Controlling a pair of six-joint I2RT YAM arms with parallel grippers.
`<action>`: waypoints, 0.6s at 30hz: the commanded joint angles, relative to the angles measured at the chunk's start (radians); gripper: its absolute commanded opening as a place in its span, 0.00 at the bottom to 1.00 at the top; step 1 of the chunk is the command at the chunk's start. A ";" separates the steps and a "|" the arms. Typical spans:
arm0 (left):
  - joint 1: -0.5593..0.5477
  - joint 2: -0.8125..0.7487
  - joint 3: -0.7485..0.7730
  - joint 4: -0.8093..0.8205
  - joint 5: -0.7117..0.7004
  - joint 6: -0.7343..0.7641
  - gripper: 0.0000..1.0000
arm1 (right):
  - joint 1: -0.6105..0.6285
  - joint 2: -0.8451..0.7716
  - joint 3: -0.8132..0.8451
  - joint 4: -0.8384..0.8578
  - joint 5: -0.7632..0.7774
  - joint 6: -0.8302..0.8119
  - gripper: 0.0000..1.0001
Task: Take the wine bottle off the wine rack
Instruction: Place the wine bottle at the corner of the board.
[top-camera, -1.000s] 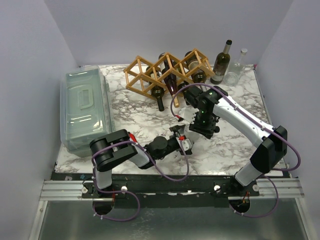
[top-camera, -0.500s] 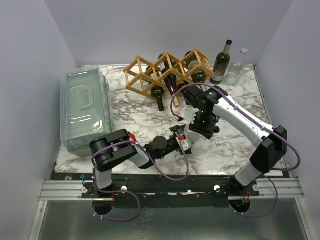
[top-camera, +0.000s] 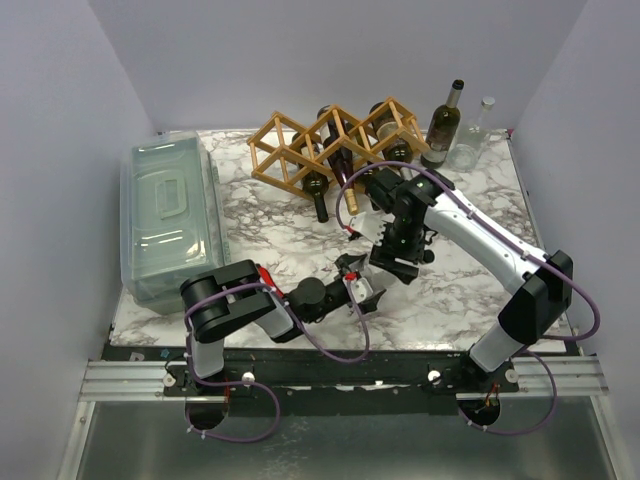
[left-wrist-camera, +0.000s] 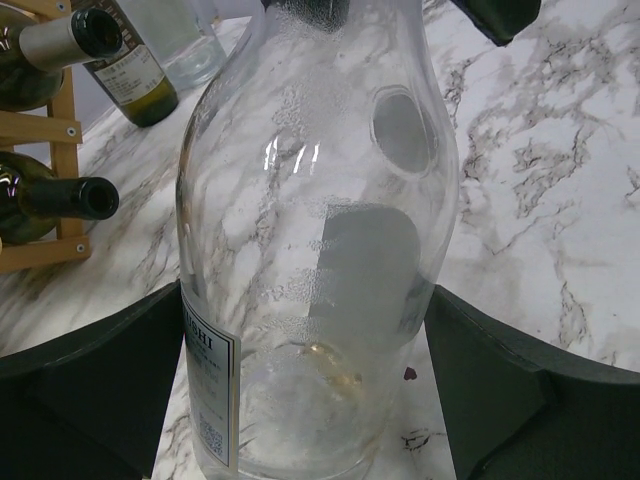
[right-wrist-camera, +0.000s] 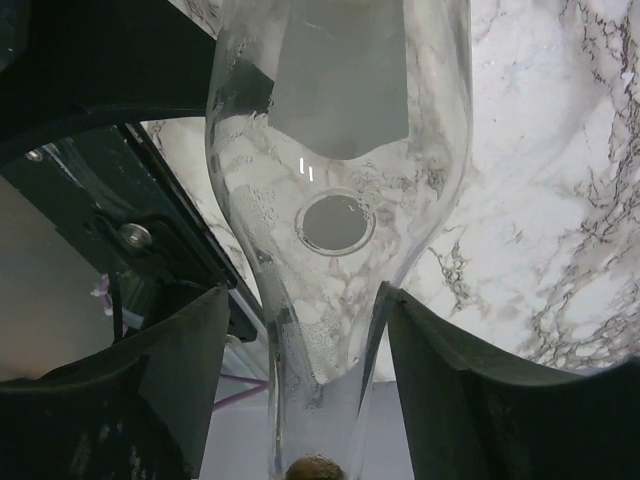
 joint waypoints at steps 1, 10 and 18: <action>-0.005 0.048 -0.045 -0.012 0.034 -0.133 0.55 | 0.023 0.024 0.013 0.047 -0.148 -0.006 0.67; -0.005 0.068 -0.055 0.010 0.034 -0.132 0.52 | 0.023 0.035 0.076 0.106 -0.141 0.045 0.79; -0.005 0.074 -0.075 0.035 0.034 -0.135 0.52 | 0.023 0.036 0.120 0.212 -0.200 0.095 0.84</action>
